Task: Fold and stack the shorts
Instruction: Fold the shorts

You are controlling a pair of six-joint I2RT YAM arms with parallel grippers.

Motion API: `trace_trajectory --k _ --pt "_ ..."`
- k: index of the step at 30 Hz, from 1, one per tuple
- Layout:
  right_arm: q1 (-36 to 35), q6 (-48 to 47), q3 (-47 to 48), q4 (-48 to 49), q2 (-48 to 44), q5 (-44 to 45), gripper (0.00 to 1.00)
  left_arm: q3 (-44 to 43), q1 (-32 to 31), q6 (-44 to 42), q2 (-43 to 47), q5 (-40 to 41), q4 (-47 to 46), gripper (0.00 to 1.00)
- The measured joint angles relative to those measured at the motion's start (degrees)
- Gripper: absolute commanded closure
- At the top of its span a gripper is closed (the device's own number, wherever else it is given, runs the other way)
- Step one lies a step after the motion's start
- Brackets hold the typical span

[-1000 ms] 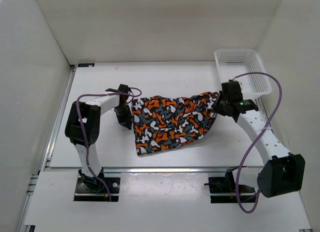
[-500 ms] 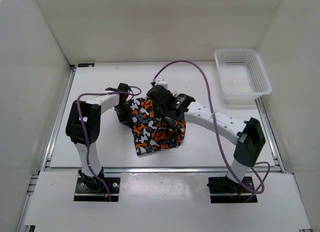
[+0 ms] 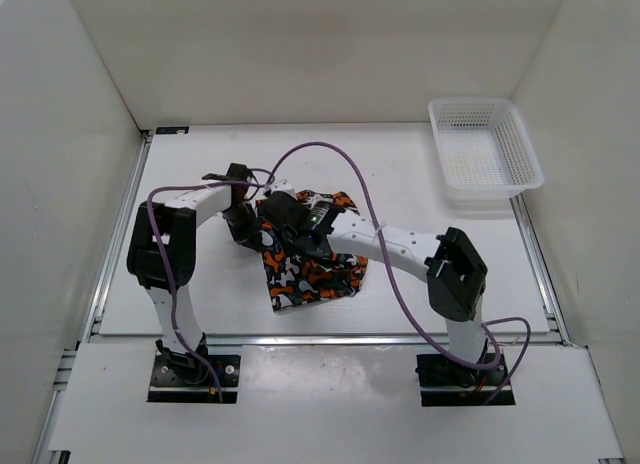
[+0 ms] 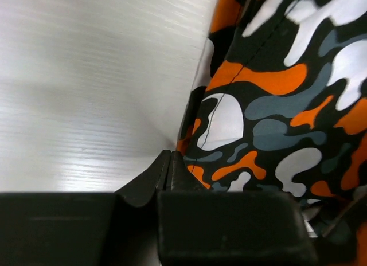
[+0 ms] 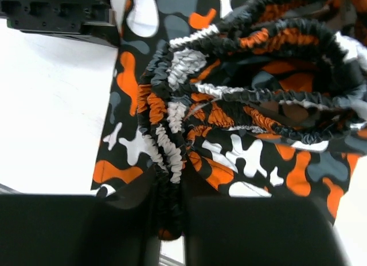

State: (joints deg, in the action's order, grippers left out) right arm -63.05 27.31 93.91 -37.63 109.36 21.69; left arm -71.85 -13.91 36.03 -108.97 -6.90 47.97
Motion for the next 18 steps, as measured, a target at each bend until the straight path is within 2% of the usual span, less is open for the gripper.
trace_trajectory --k 3,5,9,11,12,13,15,17,18 --pt "-0.33 -1.86 2.97 0.42 1.75 -2.29 0.34 -0.04 1.88 -0.26 1.64 -0.31 0.61 0.85" --pt "-1.03 -3.15 3.5 0.63 1.31 -3.8 0.32 -0.98 3.93 -1.01 3.45 -0.5 2.43 0.77" --pt "-2.23 -4.5 1.4 1.09 -3.89 -6.75 0.32 -5.64 7.45 -2.56 6.78 -0.59 5.75 0.69" --pt "-2.45 -5.11 -1.92 1.07 -9.64 -7.87 0.41 -8.17 8.41 -3.54 8.31 -0.57 6.88 0.69" --pt "-2.36 -5.2 -4.04 1.49 -12.98 -8.17 0.5 -9.44 8.61 -4.13 8.94 -0.61 7.61 0.69" --pt "-2.1 -4.9 -6.54 1.88 -16.68 -8.39 0.69 -10.4 8.63 -4.79 9.62 -0.66 7.93 0.71" --pt "-0.68 -4.09 -10.8 1.73 -23.12 -8.48 0.83 -11.54 8.02 -5.86 10.91 -0.74 8.63 0.76" --pt "2.49 -2.19 -15.17 2.19 -27.78 -9.07 0.86 -12.09 6.16 -6.75 11.63 -0.76 9.29 0.73" --pt "4.9 -1.22 -17.42 2.16 -29.18 -9.94 0.82 -12.31 4.81 -7.17 11.69 -0.68 9.46 0.69"
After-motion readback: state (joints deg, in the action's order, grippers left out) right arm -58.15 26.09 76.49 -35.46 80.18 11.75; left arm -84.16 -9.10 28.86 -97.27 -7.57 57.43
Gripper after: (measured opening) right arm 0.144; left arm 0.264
